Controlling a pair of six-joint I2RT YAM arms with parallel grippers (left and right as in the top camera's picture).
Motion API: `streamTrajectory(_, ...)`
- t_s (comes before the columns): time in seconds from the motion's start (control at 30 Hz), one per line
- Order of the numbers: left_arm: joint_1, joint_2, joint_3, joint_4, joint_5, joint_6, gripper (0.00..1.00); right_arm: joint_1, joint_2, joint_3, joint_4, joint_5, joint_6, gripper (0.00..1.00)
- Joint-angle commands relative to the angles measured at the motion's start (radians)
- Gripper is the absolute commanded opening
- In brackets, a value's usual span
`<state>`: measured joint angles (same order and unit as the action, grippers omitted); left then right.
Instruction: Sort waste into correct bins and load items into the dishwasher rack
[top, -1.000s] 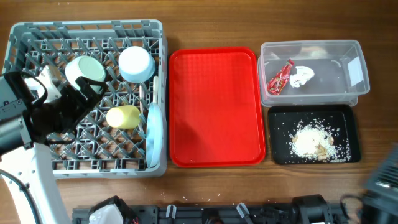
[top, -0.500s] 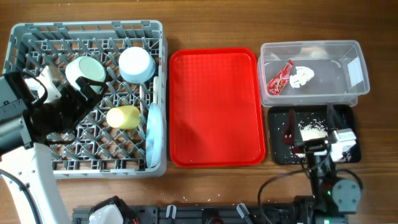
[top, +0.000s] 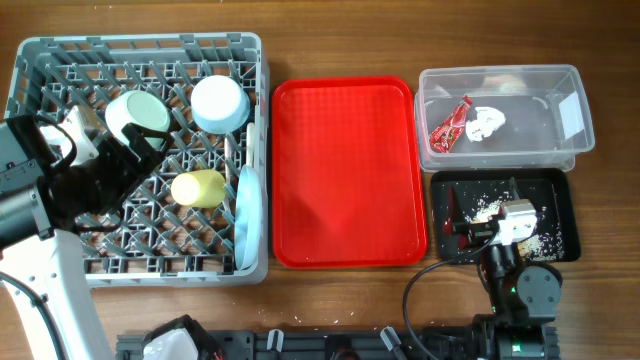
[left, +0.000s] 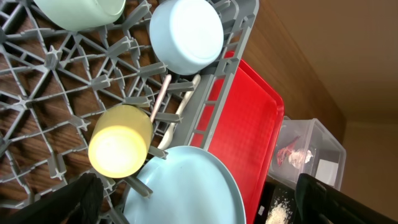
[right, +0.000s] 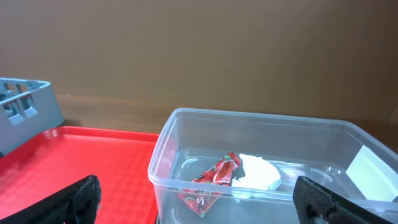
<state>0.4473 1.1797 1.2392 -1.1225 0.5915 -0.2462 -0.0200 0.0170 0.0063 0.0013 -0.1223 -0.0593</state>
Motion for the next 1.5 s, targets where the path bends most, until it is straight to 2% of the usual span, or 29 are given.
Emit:
streamTrajectory(0.0, 0.006, -0.002, 0.010, 0.001, -0.003, -0.005, 1.00, -0.005, -0.013, -0.002, 0.005, 0.018, -0.035, 1.00)
streamTrajectory(0.57, 0.006, 0.000, 0.009, 0.001, -0.003, -0.005, 1.00, -0.005, -0.013, -0.002, 0.005, 0.018, -0.036, 1.00)
streamTrajectory(0.67, -0.015, -0.061, 0.008, 0.001, -0.011, -0.005, 1.00, -0.005, -0.013, -0.002, 0.005, 0.018, -0.035, 1.00)
streamTrajectory(0.73, -0.056, -0.140, 0.002, 0.001, -0.018, -0.003, 1.00, -0.005, -0.013, -0.002, 0.005, 0.018, -0.036, 1.00)
streamTrajectory(0.8, -0.148, -0.263, -0.010, 0.002, -0.140, 0.006, 1.00, -0.005, -0.013, -0.002, 0.005, 0.018, -0.035, 1.00)
streamTrajectory(0.9, -0.317, -0.440, -0.070, 0.044, -0.246, 0.006, 1.00, -0.005, -0.013, -0.002, 0.005, 0.018, -0.035, 1.00)
streamTrajectory(1.03, -0.464, -0.705, -0.238, 0.252, -0.360, 0.005, 1.00, -0.005, -0.013, -0.002, 0.005, 0.018, -0.035, 1.00)
streamTrajectory(1.1, -0.489, -0.829, -0.357, 0.392, -0.393, -0.005, 1.00, -0.005, -0.013, -0.002, 0.005, 0.018, -0.035, 1.00)
streamTrajectory(1.27, -0.483, -1.029, -0.620, 0.746, -0.412, -0.030, 1.00, -0.005, -0.013, -0.002, 0.005, 0.018, -0.035, 1.00)
streamTrajectory(1.47, -0.470, -1.142, -0.940, 1.192, -0.458, -0.032, 1.00, -0.005, -0.013, -0.002, 0.005, 0.018, -0.035, 1.00)
